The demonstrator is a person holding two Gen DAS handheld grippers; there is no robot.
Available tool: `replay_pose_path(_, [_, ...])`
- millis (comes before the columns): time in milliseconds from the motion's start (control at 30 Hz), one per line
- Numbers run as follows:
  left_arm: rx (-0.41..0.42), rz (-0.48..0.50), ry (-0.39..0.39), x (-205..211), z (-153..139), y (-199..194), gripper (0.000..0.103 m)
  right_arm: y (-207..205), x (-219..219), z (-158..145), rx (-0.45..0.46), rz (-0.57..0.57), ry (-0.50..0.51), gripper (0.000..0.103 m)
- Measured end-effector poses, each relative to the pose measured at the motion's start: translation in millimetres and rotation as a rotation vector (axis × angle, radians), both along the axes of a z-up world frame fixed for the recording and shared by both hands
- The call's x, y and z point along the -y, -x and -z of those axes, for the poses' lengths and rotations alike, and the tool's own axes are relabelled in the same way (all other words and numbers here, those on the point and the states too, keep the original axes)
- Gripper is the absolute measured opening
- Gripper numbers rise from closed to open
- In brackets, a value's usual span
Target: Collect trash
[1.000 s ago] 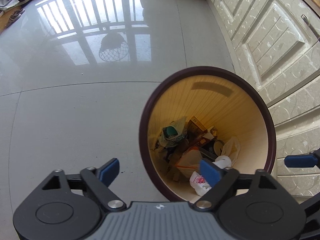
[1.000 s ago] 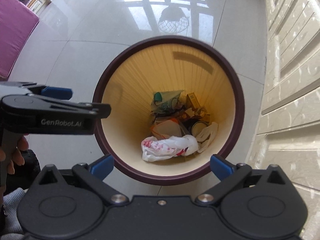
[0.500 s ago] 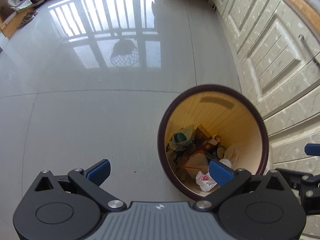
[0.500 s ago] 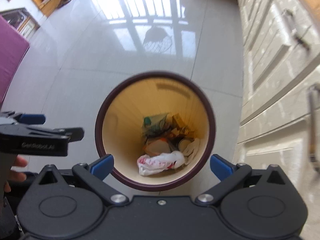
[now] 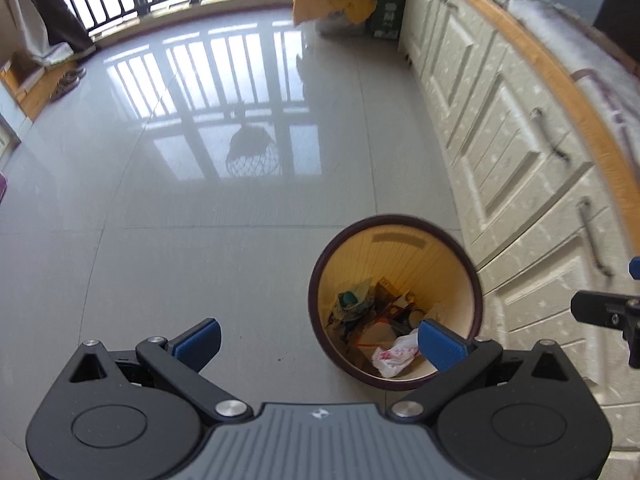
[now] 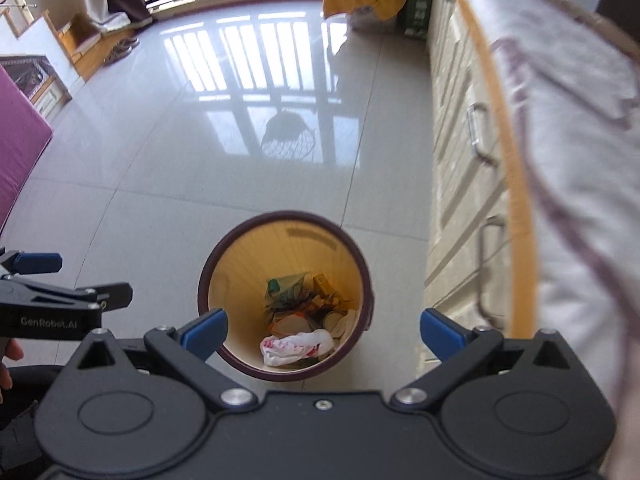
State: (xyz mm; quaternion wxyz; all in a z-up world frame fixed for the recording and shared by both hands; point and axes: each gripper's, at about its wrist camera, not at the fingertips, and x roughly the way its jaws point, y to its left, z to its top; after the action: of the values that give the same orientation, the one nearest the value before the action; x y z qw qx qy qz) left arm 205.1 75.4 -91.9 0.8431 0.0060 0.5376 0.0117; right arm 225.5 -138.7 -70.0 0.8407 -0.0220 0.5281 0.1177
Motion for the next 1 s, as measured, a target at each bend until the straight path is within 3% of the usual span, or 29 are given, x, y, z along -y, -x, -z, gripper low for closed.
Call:
replay_pose_path(300, [0.119, 0.054, -0.021, 25.7, -62.2, 34.7, 0.103, 42.8, 31.0, -61.5, 0.11, 0.052, 0.015, 0.103])
replay_pose_path(500, [0.194, 0.083, -0.031, 38.5, -90.4, 64.5, 0.103, 78.8, 49.8, -85.0, 0.184, 0.101, 0.004, 0.103])
replay_pose_path(1000, [0.328, 0.149, 0.012, 65.2, -108.2, 124.8, 0.103, 157.0, 82.9, -100.7, 0.303, 0.207, -0.009, 0.103])
